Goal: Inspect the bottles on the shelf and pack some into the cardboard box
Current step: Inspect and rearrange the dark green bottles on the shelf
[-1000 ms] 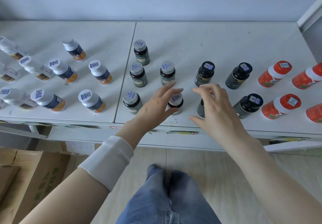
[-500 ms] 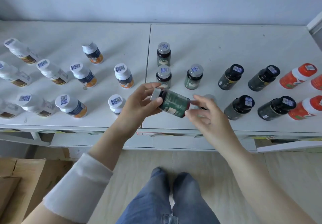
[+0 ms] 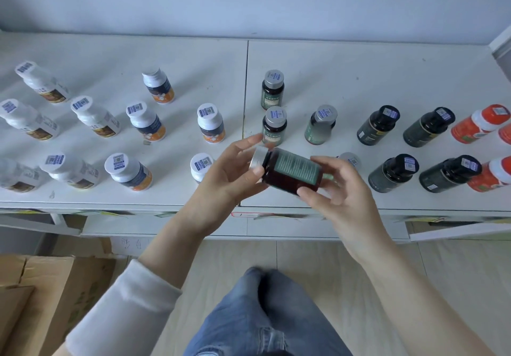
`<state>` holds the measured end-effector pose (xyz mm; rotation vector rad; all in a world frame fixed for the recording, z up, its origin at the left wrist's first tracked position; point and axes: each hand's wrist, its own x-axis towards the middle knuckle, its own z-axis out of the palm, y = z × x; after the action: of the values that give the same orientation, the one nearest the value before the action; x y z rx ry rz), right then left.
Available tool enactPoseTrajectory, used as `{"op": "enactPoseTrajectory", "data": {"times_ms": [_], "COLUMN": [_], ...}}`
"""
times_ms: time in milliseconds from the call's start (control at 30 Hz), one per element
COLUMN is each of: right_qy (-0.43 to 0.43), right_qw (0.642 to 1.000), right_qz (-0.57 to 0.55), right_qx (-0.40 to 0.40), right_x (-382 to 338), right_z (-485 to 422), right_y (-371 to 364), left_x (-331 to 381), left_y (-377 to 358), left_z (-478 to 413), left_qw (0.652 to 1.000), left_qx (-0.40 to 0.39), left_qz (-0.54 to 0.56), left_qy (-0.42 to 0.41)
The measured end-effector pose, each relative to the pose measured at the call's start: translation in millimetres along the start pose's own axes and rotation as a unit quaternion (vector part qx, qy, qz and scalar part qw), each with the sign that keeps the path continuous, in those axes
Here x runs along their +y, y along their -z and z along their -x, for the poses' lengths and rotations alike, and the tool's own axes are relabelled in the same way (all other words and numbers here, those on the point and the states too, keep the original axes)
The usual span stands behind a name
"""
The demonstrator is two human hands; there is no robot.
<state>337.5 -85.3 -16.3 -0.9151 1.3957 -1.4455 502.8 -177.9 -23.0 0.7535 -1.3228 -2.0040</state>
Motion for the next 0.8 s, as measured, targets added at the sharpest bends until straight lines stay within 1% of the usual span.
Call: {"op": "enactPoseTrajectory", "data": {"times_ms": [67,100,167,233,267,300,367,400,433,533,567,667,800], "right_qy": [0.049,0.054,0.02,-0.021,-0.014,0.011,0.068,0.079,0.069,-0.03,-0.047,-0.041,-0.023], "right_qw": [0.998,0.997,0.999,1.0,1.0,1.0,0.996,0.995,0.996,0.999,0.998,0.999,0.999], "right_qz": [0.049,0.056,0.024,-0.02,-0.014,0.004,0.052,0.06,0.05,-0.039,-0.041,-0.022,-0.015], "right_qx": [-0.003,-0.011,-0.012,-0.005,-0.001,0.007,0.006,0.0,-0.006,-0.001,-0.004,0.014,0.026], "right_x": [-1.5,-0.7,-1.8,-2.5,-3.7,-5.3,-8.1,-6.6,-6.0,-6.5,-5.7,-3.0,0.0], "right_z": [0.8,1.5,1.0,-0.5,-0.8,-0.9,-0.2,-0.2,0.0,-2.9,-4.0,-6.5,-7.8], "right_y": [-0.2,0.7,2.3,5.4,6.9,7.6,5.9,5.8,4.9,5.7,7.1,7.2,3.1], "left_x": [0.9,1.6,3.6,4.9,4.7,4.2,3.1,3.0,3.6,7.7,8.2,8.6,8.3], "left_y": [-0.6,-0.4,-1.1,-2.5,-3.3,-3.8,-4.0,-3.8,-3.2,-2.1,-1.7,-1.2,-1.7], "left_z": [-2.0,-3.1,-4.3,-3.8,-3.0,-2.9,-3.8,-4.5,-5.1,-6.5,-6.5,-8.3,-14.8], "left_qw": [1.0,1.0,1.0,1.0,1.0,1.0,1.0,1.0,0.999,1.0,1.0,1.0,0.999], "left_qx": [0.018,0.026,0.022,-0.003,-0.01,-0.009,0.01,0.023,0.03,0.014,0.007,0.006,0.04], "left_qz": [0.0,-0.004,-0.015,-0.024,-0.019,-0.005,0.02,0.019,0.014,0.0,-0.001,0.015,0.007], "left_qy": [0.01,0.007,-0.007,-0.018,-0.015,-0.005,0.012,0.011,0.005,-0.02,-0.023,-0.013,-0.009]}}
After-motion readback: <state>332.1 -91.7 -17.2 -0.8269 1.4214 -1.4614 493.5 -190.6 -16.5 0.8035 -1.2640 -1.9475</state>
